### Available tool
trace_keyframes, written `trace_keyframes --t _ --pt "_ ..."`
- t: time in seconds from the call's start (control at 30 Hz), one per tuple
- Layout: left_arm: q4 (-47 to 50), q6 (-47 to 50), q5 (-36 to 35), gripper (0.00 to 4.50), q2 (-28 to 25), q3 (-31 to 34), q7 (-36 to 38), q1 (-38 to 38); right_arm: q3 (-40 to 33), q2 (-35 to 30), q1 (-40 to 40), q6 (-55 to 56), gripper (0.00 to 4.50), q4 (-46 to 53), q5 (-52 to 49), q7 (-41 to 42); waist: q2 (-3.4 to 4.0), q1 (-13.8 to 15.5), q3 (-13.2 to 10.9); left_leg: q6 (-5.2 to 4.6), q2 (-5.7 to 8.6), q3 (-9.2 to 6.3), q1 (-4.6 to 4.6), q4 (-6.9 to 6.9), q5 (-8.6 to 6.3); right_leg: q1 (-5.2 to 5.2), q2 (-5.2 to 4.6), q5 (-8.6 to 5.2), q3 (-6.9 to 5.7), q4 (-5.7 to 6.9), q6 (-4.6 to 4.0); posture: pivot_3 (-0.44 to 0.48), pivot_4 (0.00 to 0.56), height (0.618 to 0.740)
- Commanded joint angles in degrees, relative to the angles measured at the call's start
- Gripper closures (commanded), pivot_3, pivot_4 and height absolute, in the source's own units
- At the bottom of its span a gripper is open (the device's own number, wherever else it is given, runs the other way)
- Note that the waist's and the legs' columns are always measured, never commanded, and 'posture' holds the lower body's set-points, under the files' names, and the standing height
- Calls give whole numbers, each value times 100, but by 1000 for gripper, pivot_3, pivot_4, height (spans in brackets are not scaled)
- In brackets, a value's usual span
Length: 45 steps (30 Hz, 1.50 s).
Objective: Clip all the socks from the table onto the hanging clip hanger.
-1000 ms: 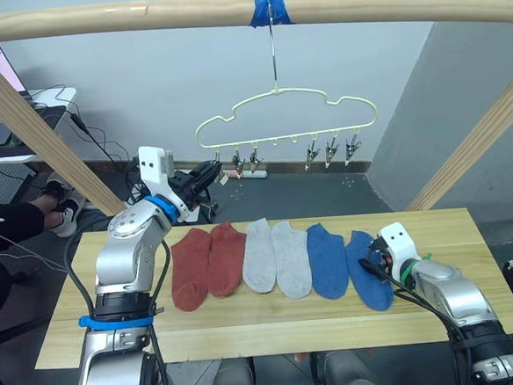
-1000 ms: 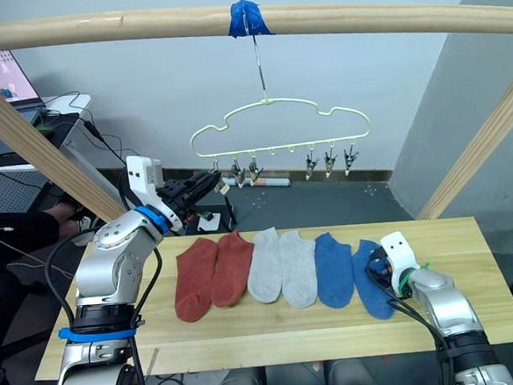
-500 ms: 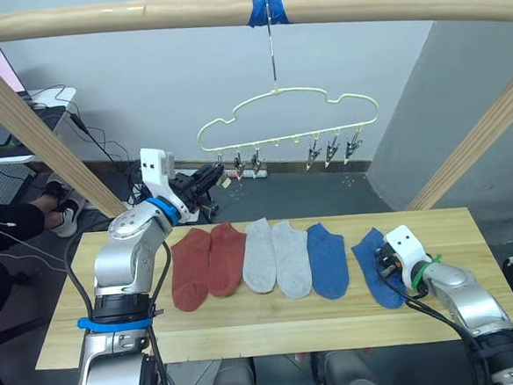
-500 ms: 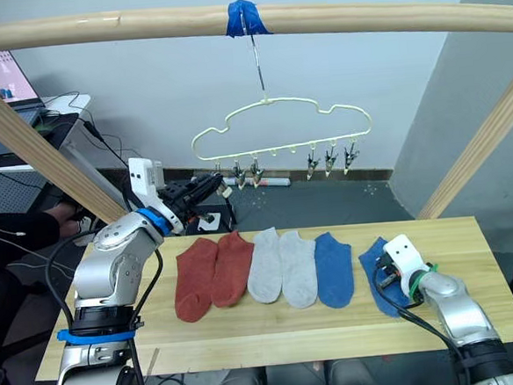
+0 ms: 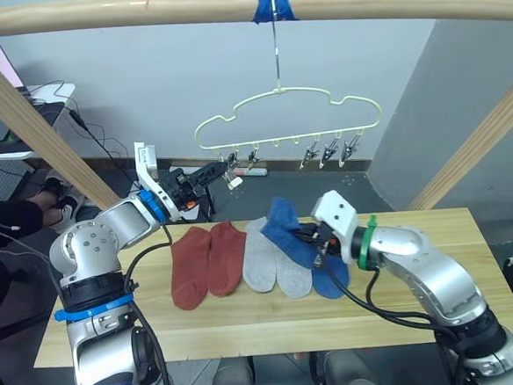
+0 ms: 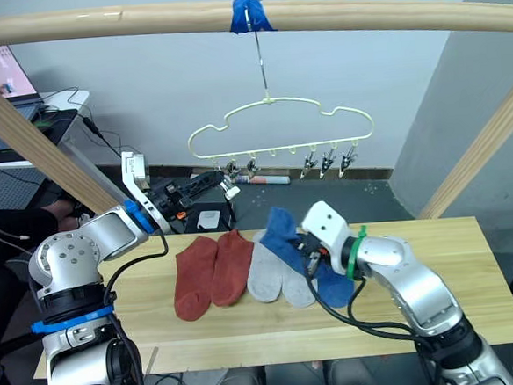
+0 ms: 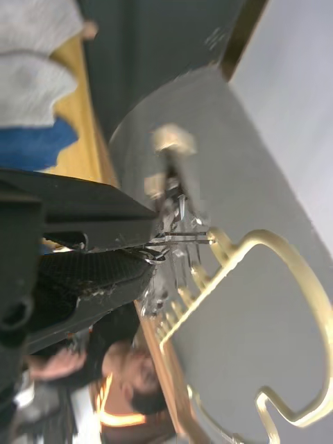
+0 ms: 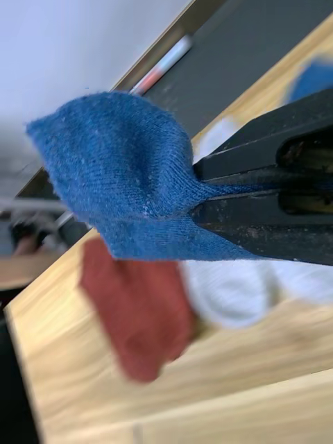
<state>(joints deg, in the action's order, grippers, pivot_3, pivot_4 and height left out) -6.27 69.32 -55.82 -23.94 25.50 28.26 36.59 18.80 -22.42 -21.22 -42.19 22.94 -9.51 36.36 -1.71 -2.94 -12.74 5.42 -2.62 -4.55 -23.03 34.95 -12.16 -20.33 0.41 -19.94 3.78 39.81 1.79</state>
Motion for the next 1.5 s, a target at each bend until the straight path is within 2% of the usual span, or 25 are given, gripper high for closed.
trace_keyframes --t 0.03,0.3,0.47,0.77,1.13,1.43,1.47,1.5 --pt "187 275 -345 4418 -81 77 -22 82 125 225 -314 246 4482 -296 99 -96 -12 19 -12 2 0 -2 -2 0 0 -1 -1 0 -2 -2 0 -8 211 740" --pt "250 198 -397 4418 -26 134 -200 19 148 690 -786 183 4482 -482 11 -68 -13 23 -21 16 -5 -3 -29 -1 5 -32 0 1 -4 4 -1 -5 216 740" --pt "321 199 -487 4418 6 115 -244 -31 177 809 -890 218 4482 -594 63 -59 -13 40 -21 24 -5 -2 -89 14 10 -98 -1 2 -4 19 -3 -2 216 740" --pt "436 184 -561 4418 -23 21 -228 -108 145 901 -1018 280 4482 -785 88 -57 -13 55 -21 24 -5 -1 -89 13 10 -99 -1 2 -3 19 -3 2 214 740" --pt "666 -270 -305 4418 -161 -314 41 -322 0 1014 -1175 231 4482 -865 34 -106 -13 65 -21 24 -4 -1 -91 12 10 -100 -1 2 -3 19 -3 8 204 740" --pt "648 -339 -447 1614 -259 -192 123 -327 -14 1113 -1221 301 4500 -1020 54 -153 -13 68 -21 24 -4 -1 -91 12 10 -101 -1 2 -3 20 -3 16 199 740" --pt "675 -376 -418 1504 -285 -200 134 -338 -8 1129 -1225 319 4500 -1047 66 -162 -13 70 -21 24 -4 -1 -91 12 10 -101 -1 2 -4 20 -3 17 199 740" --pt "703 -416 -368 1183 -321 -213 135 -353 -4 1148 -1223 330 4500 -1080 70 -169 -13 69 -21 24 -5 -1 -91 12 10 -101 -1 2 -4 20 -3 18 199 740"
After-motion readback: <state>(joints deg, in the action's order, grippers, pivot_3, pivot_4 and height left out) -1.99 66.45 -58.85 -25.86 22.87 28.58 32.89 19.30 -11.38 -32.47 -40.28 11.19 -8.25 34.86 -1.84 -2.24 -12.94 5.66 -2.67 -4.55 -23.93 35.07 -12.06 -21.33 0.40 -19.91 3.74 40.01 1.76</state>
